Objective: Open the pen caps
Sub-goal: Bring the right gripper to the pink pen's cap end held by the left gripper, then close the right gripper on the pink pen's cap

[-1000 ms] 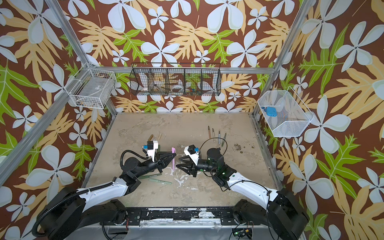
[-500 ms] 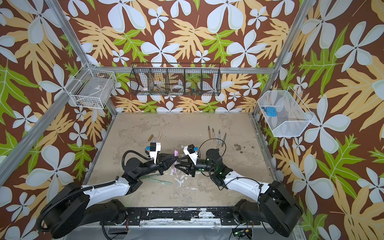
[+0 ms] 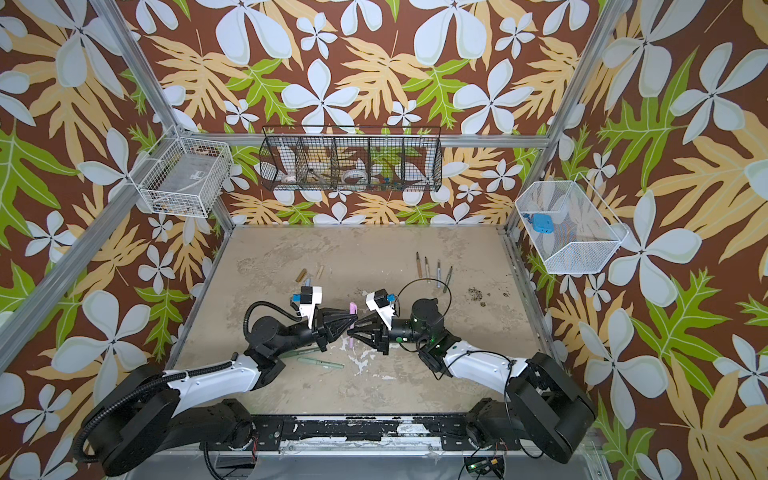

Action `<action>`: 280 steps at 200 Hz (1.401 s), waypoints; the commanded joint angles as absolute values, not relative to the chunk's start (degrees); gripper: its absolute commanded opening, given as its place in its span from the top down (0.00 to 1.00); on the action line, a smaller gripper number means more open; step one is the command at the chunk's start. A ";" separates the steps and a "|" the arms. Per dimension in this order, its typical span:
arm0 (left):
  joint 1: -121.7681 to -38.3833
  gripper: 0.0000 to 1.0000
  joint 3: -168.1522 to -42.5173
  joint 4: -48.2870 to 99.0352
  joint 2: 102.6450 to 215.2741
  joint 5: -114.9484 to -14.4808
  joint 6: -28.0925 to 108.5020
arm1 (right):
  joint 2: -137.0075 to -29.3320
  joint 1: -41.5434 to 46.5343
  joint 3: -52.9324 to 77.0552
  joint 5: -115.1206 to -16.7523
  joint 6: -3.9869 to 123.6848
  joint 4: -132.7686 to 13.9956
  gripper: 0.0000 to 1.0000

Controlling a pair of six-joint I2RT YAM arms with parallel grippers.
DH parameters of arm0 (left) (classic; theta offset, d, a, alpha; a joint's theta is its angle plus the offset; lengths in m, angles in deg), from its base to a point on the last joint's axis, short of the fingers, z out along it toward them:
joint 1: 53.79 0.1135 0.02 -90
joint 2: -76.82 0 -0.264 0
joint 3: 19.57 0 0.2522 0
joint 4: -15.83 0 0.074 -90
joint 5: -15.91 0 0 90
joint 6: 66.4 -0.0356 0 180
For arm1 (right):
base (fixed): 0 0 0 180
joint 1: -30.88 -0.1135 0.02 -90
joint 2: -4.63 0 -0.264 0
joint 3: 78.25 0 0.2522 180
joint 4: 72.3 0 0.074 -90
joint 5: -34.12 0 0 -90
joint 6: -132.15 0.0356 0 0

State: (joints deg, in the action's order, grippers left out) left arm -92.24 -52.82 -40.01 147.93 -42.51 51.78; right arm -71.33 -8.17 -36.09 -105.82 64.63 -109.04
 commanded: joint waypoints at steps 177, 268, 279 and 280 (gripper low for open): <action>-92.63 0.58 -52.12 -37.07 142.08 -47.40 48.82 | -73.58 -8.25 -32.48 -107.85 59.73 -102.47 1.00; -92.68 0.70 -53.57 -36.58 144.76 -43.73 48.65 | -74.07 -8.41 -32.16 -110.29 60.00 -103.01 1.00; -92.69 0.76 -53.65 -36.57 144.91 -43.60 48.65 | -74.14 -8.40 -32.11 -110.39 60.01 -102.94 1.00; -92.66 0.77 -53.64 -36.58 144.92 -43.60 48.65 | -74.13 -8.40 -32.13 -110.38 60.04 -102.98 1.00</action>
State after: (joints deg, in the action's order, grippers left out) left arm -92.68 -53.19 -35.22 144.69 -45.09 49.01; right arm -74.02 -8.28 -32.53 -109.03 59.97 -102.61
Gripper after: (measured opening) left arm 0.275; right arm 0.080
